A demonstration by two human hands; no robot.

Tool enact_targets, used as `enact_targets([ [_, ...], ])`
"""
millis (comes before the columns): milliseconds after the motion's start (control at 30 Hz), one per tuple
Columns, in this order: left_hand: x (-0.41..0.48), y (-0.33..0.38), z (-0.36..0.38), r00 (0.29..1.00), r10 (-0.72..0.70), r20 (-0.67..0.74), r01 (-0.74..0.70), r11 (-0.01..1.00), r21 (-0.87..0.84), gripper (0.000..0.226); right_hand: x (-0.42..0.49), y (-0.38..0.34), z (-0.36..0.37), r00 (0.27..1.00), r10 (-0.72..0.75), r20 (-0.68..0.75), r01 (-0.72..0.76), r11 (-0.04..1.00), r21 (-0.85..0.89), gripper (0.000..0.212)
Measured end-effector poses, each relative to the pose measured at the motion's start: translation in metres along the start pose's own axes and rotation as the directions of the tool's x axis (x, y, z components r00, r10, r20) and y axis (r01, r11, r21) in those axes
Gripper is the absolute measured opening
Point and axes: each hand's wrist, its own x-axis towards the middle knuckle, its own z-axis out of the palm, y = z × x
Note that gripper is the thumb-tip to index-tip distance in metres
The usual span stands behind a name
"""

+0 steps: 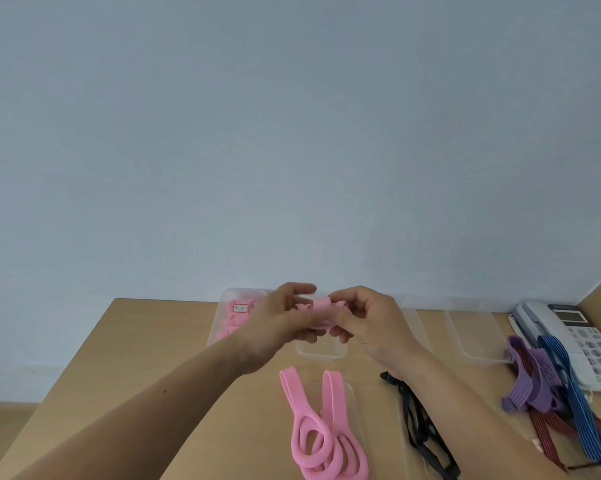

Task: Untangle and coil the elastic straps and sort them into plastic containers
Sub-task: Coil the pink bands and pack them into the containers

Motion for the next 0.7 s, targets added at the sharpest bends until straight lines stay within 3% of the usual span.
enact_targets([
  [200,0.004,-0.005,-0.02,0.998,-0.064,0.014,0.065,0.993,-0.097,0.022,0.004,0.005,0.016,0.999,-0.036,-0.003,0.036,0.999,-0.036,0.016],
  [300,0.006,-0.009,-0.028,0.992,-0.119,0.034,0.122,0.986,-0.117,0.016,0.005,0.01,0.028,0.996,-0.091,-0.02,0.084,0.97,-0.23,0.014],
  [433,0.009,-0.015,-0.041,0.977,-0.211,0.045,0.215,0.962,-0.169,0.026,0.006,0.016,0.038,0.926,-0.374,0.06,0.321,0.693,-0.645,0.015],
  [567,0.012,-0.02,-0.053,0.954,-0.283,0.096,0.296,0.941,-0.167,0.026,0.005,0.024,0.047,0.81,-0.545,0.215,0.483,0.413,-0.772,0.022],
  [633,0.015,-0.026,-0.054,0.944,-0.32,0.087,0.33,0.928,-0.171,0.026,0.003,0.028,0.05,0.782,-0.551,0.29,0.547,0.386,-0.743,0.022],
  [700,0.018,-0.033,-0.053,0.939,-0.336,0.072,0.344,0.923,-0.172,0.022,0.001,0.034,0.051,0.816,-0.486,0.314,0.535,0.426,-0.729,0.028],
])
